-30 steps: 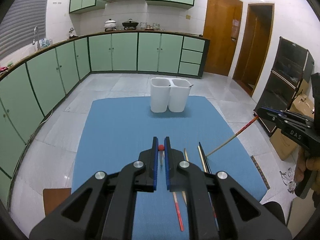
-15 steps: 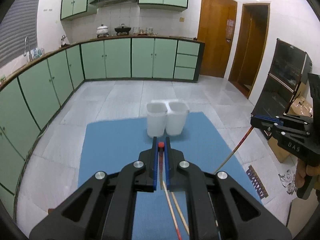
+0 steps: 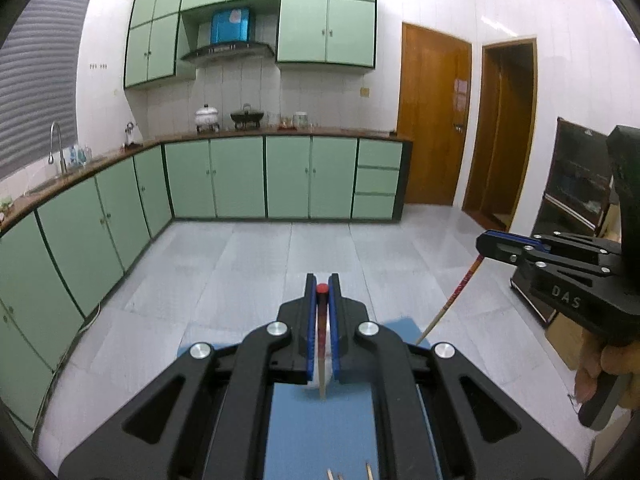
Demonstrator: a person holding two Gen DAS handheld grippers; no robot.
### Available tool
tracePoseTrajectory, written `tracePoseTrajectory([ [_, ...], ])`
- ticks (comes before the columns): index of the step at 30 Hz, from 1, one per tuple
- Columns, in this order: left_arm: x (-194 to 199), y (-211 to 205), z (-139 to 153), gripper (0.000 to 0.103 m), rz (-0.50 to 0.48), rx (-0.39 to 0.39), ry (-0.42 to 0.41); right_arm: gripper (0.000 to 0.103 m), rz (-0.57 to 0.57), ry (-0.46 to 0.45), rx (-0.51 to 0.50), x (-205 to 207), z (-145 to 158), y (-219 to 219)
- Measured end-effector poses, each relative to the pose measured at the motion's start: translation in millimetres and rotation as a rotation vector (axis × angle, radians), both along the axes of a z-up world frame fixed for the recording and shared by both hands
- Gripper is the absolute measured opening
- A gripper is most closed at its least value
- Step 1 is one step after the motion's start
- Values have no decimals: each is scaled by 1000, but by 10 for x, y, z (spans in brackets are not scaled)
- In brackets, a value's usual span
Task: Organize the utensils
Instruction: 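Lift both chopsticks and lower them upright into the white holder cups, then open both grippers to release the chopsticks in the holder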
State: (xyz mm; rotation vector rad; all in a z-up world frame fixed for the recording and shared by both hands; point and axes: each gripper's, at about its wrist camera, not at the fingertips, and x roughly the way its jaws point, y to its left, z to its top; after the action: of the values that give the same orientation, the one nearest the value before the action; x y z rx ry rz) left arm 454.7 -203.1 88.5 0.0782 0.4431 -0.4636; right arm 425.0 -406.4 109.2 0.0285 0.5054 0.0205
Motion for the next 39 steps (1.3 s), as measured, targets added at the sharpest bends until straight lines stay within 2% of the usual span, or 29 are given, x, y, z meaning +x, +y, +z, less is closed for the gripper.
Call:
tracePoseTrajectory([
  [6,460,-237,-26,5,27,-24,-56,6,-26,-13,2,497,-121,-98],
  [11,888,-446,-226,5,38,-25,-64,6,-29,37,12,902,-555,-183],
  [15,1148,-628,-391,5,27,10,-71,6,-18,88,14,1107,-910,-217],
  [18,1274,-693,-575,5,23,24,-55,6,-13,115,22,1171,-1080,-242],
  [24,1333,-565,-965,6,29,29,14,8,-8,152,33,1218,-1316,-304],
  [26,1299,-515,-1027,13,25,38,26,9,-8,148,39,1168,-1324,-313],
  [28,1231,-442,-1016,32,34,45,13,10,-9,143,38,1118,-1293,-314],
  [33,1072,-258,-829,37,44,38,-7,10,-9,115,40,921,-1101,-306],
  [36,888,-120,-689,49,49,22,-22,11,-8,71,67,653,-899,-317],
  [38,666,10,-611,57,53,16,-39,16,-9,32,51,412,-807,-300],
  [39,561,60,-590,64,54,14,-45,22,-8,8,45,250,-770,-283],
])
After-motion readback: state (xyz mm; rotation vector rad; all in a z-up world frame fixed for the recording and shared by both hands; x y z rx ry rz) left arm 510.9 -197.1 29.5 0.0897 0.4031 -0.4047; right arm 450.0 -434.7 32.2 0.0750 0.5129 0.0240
